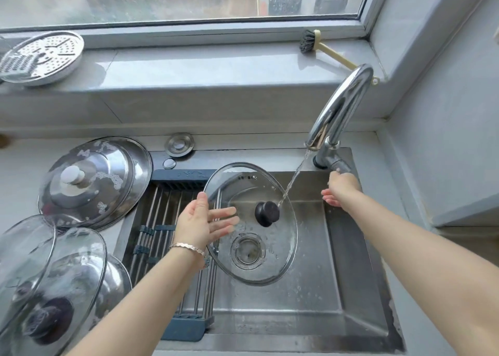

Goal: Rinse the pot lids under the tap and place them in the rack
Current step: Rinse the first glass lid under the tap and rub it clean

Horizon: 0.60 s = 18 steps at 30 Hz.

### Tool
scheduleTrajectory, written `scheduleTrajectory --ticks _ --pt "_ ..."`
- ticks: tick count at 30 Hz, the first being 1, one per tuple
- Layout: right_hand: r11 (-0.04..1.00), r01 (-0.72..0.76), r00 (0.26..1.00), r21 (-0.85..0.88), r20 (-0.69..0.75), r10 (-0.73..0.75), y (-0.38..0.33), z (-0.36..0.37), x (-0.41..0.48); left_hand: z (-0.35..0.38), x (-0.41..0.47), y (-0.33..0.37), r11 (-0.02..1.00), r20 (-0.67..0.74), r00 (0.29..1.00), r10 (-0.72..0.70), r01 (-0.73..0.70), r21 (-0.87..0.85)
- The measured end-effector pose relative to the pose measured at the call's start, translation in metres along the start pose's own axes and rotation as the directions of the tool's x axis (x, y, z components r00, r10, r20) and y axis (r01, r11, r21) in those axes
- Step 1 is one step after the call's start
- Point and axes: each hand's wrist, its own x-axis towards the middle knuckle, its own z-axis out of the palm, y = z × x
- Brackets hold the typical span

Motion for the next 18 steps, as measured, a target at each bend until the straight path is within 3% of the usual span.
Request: scheduleTrajectory --ticks 7,12,15,18 --pt "0.991 0.069 0.998 -0.111 0.023 -0.067 0.008 -0.007 0.008 0.015 -0.001 -0.004 0.999 0.020 0.999 -0.035 0.035 -0.040" --pt "0.995 0.070 0.997 -0.073 0.039 -0.067 0.010 -0.006 0.006 0.021 0.000 -0.005 0.998 0.019 0.998 -0.054 0.055 -0.028" --pt "0.990 0.029 0.983 -0.137 0.184 -0.003 0.021 -0.007 -0.008 0.023 0.003 -0.008 0.994 0.027 0.996 -0.081 0.083 -0.077" --pt "0.993 -0.057 0.910 -0.106 0.403 0.096 0.040 -0.006 -0.026 0.024 0.007 -0.013 0.974 0.026 0.990 -0.139 0.142 -0.175"
